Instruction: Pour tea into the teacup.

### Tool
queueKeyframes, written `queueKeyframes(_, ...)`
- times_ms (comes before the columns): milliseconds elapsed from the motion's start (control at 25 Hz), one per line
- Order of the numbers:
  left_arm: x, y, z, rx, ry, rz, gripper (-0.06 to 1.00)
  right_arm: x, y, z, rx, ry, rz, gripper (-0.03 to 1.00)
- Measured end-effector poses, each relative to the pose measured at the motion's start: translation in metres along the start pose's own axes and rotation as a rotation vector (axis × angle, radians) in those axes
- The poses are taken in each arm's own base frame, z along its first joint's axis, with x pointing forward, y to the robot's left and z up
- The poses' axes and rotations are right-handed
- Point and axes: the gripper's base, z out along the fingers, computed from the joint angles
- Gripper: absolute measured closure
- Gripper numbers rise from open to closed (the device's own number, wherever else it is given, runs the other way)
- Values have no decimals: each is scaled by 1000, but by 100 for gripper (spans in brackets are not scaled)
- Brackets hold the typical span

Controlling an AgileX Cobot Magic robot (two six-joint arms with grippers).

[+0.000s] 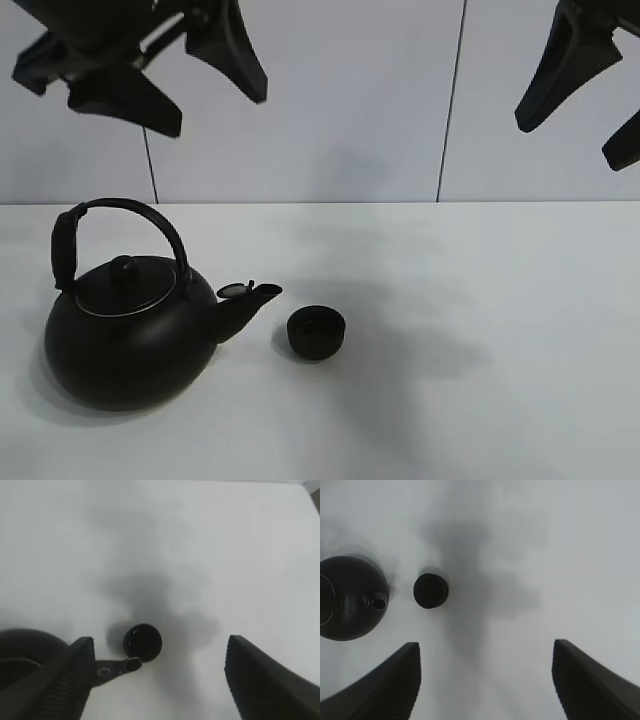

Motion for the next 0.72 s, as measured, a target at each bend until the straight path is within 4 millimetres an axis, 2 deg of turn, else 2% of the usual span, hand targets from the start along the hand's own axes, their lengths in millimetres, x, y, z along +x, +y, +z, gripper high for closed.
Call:
queueKeyframes(160, 0, 0, 24, -27, 131, -87, 41, 2, 0, 0, -1, 23, -8, 47)
queueKeyframes(320, -3, -4, 21, -7, 144, -124, 41, 6, 0, 0, -6, 64, -17, 47)
queueKeyframes(720, 5, -7, 18, 4, 246, -162, 40, 7, 3, 0, -31, 76, -4, 47)
